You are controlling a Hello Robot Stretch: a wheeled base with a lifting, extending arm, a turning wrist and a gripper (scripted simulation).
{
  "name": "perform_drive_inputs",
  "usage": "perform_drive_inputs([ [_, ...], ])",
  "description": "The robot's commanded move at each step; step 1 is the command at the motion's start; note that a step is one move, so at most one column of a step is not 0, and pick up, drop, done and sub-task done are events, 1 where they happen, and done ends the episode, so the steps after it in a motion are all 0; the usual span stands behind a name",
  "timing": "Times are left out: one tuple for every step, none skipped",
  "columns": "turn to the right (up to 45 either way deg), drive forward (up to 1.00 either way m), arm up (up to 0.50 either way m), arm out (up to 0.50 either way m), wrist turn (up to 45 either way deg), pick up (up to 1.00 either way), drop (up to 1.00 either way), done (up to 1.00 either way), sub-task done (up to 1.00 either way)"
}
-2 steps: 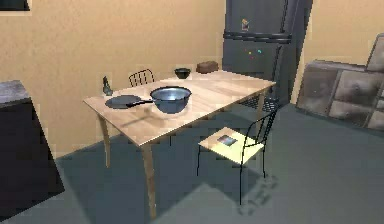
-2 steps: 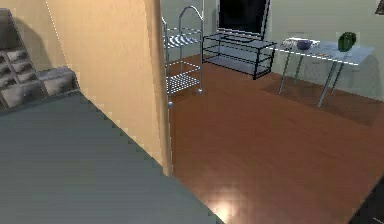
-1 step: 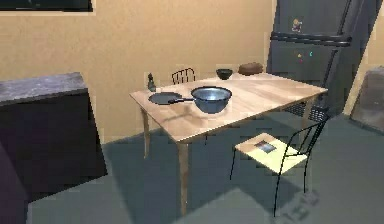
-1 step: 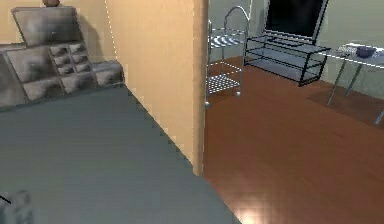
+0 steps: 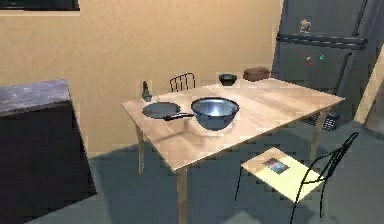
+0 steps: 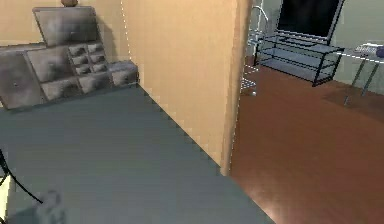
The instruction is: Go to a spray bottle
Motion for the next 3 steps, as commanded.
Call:
perform_drive_inputs([
  [-45.0,0.00,0.00,0.00,0.0,0.00,0.00,0.00,0.00],
  [-33.0,0.00,0.00,0.00,0.0,0.00,0.00,0.00,0.00],
  [0.0,0.00,0.00,0.00,0.0,0.00,0.00,1.00,0.00],
])
